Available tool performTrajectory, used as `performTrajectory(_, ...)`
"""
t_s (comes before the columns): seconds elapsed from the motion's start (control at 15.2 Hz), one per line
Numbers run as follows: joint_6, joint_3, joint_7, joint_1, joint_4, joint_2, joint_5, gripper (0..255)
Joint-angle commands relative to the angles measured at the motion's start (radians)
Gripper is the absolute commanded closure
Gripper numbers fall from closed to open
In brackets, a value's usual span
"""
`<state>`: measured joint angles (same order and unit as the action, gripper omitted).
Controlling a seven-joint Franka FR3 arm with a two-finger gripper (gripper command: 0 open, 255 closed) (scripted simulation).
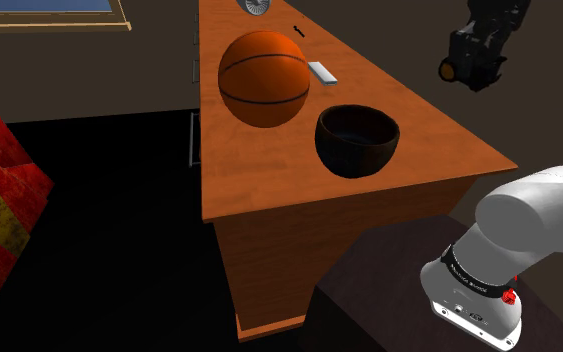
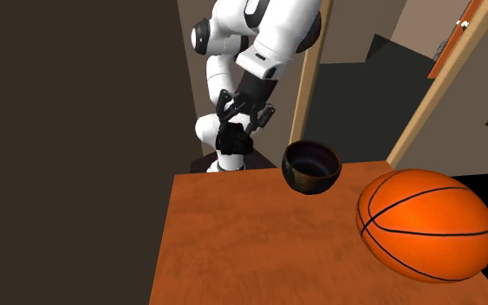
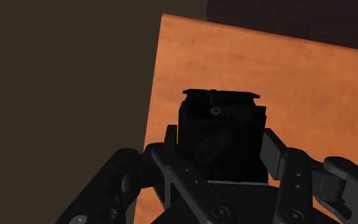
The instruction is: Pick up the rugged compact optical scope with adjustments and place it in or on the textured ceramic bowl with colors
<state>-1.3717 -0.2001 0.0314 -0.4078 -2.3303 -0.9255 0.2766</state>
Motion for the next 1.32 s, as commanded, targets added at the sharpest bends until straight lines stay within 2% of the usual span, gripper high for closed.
performTrajectory(0.0, 0.017, -0.041, 0.034, 0.003, 0.032, 0.025, -0.030, 255)
performTrajectory(0.53, 0.081, -0.243, 0.216, 0.003, 0.179, 0.147, -0.166, 255)
performTrajectory(1.06, 0.139, -0.469, 0.422, -0.045, 0.397, 0.331, -0.251, 255)
performTrajectory(1.25, 0.102, -0.471, 0.428, -0.038, 0.346, 0.316, -0.261, 255)
